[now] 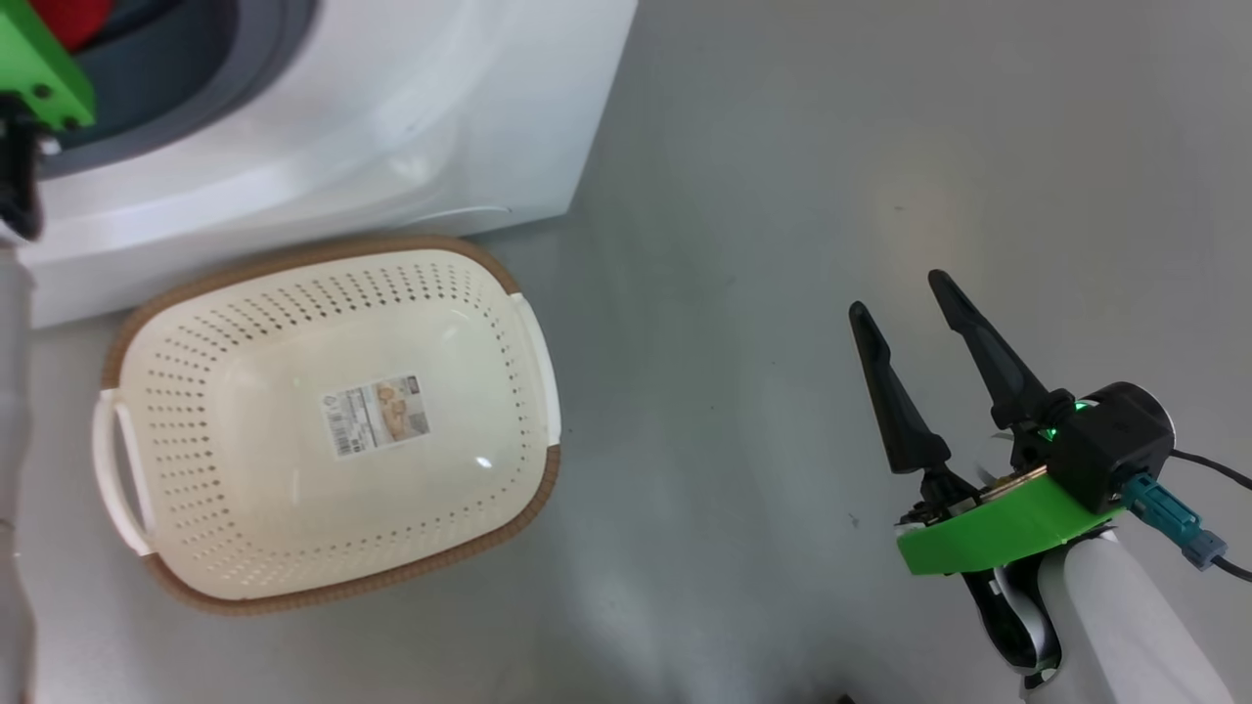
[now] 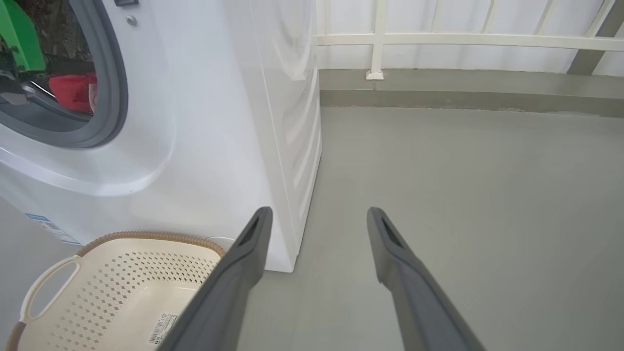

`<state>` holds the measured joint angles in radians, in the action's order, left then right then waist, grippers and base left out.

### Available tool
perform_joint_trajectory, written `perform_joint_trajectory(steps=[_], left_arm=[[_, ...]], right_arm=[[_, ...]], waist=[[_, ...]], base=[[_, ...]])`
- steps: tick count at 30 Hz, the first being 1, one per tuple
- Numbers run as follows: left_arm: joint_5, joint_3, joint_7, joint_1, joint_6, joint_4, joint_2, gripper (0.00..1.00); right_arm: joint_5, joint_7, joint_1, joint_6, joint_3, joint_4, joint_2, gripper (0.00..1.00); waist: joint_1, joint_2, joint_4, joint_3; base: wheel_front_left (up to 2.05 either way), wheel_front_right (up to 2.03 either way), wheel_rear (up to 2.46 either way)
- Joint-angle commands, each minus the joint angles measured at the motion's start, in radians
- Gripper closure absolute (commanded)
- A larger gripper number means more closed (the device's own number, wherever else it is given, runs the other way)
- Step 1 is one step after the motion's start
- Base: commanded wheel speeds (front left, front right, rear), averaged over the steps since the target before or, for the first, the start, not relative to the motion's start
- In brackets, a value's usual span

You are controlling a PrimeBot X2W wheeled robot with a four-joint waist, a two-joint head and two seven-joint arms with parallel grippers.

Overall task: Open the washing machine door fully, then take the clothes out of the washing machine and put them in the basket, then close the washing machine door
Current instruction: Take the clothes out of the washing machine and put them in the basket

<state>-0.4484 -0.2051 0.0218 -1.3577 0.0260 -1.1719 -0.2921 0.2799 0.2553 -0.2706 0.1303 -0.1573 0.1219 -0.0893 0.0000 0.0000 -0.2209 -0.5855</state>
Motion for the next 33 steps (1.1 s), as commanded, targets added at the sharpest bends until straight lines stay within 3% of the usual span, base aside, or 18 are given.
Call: perform_joint_trajectory(steps=[1, 9, 16, 33], left_arm=[[0.011, 0.000, 0.026, 0.020, 0.000, 0.038, -0.033, 1.00], [0.031, -0.036, 0.094, 0.091, -0.001, 0.134, -0.012, 1.00], [0.030, -0.042, 0.111, 0.187, 0.025, 0.294, -0.024, 1.00], [0.039, 0.021, 0.124, 0.682, 0.258, 1.039, -0.079, 1.00]], right_arm=[[-0.017, 0.006, 0.023, 0.000, -0.014, -0.025, -0.011, 0.00], [-0.032, 0.006, 0.049, 0.000, -0.007, -0.025, -0.018, 0.00], [-0.039, 0.006, 0.069, 0.000, -0.003, -0.019, -0.016, 0.00], [-0.056, 0.006, 0.136, 0.000, 0.001, 0.001, 0.000, 0.00]], waist=[[0.0000, 0.0000, 0.022, 0.024], [0.0000, 0.0000, 0.062, 0.088], [0.0000, 0.0000, 0.081, 0.147], [0.0000, 0.0000, 0.110, 0.285]], base=[[0.00, 0.00, 0.00], [0.00, 0.00, 0.00], [0.00, 0.00, 0.00], [0.00, 0.00, 0.00]])
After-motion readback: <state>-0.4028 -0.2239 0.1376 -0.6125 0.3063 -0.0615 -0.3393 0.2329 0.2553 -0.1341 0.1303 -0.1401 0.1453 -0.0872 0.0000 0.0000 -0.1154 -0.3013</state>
